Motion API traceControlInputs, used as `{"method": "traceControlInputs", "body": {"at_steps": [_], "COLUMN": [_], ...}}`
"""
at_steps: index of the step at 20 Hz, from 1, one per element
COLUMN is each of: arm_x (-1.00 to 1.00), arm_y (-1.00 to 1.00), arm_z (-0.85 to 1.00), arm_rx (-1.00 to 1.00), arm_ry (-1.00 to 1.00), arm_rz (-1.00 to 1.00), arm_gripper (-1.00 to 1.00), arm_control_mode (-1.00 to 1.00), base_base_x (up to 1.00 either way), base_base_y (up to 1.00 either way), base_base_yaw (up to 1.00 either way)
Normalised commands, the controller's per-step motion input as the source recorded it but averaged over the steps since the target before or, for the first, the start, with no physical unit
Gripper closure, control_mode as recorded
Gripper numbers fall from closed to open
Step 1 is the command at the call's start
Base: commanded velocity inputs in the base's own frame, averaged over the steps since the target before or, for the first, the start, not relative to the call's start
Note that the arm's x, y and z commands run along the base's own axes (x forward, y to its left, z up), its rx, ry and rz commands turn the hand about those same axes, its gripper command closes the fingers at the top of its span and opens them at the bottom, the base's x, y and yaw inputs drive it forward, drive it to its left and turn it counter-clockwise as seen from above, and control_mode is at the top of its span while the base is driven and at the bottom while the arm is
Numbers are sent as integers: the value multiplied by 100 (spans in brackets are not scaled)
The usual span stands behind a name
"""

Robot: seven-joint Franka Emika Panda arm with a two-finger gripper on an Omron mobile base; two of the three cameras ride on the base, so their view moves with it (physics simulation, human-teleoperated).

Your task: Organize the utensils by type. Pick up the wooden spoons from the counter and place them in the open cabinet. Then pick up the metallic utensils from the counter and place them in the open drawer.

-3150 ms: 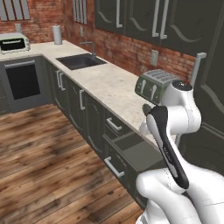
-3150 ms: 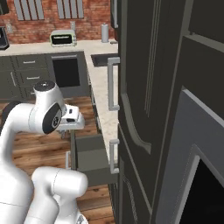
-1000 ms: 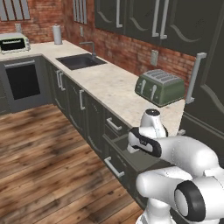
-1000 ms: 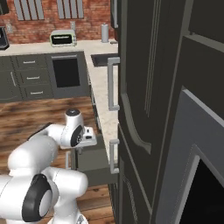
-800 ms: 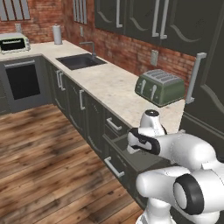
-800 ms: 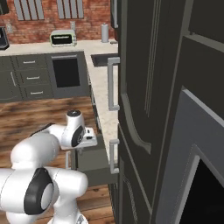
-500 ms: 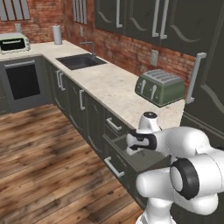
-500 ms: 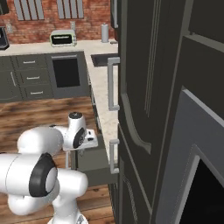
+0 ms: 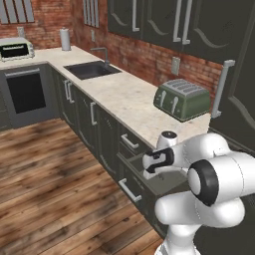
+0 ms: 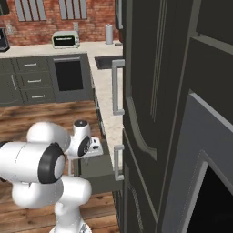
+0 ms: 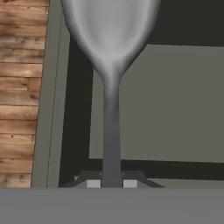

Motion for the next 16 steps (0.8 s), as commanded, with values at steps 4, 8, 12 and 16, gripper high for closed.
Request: {"method": "traceControlInputs", "body": {"at_steps": [4,8,12,16], "arm_x": [9,9,13,14], "arm_y": [0,0,0,0], "arm_z": [-32,-31,-26,-23], "arm_rx": [0,0,0,0], "arm_ry": [0,0,0,0], "arm_rz": [0,0,0,0], "arm_gripper": [100,100,100,100], "arm_control_mode": [-100,-100,-100,-100], "base_base_x": [0,0,0,0], "base_base_y": [0,0,0,0], "base_base_yaw": [0,0,0,0]}}
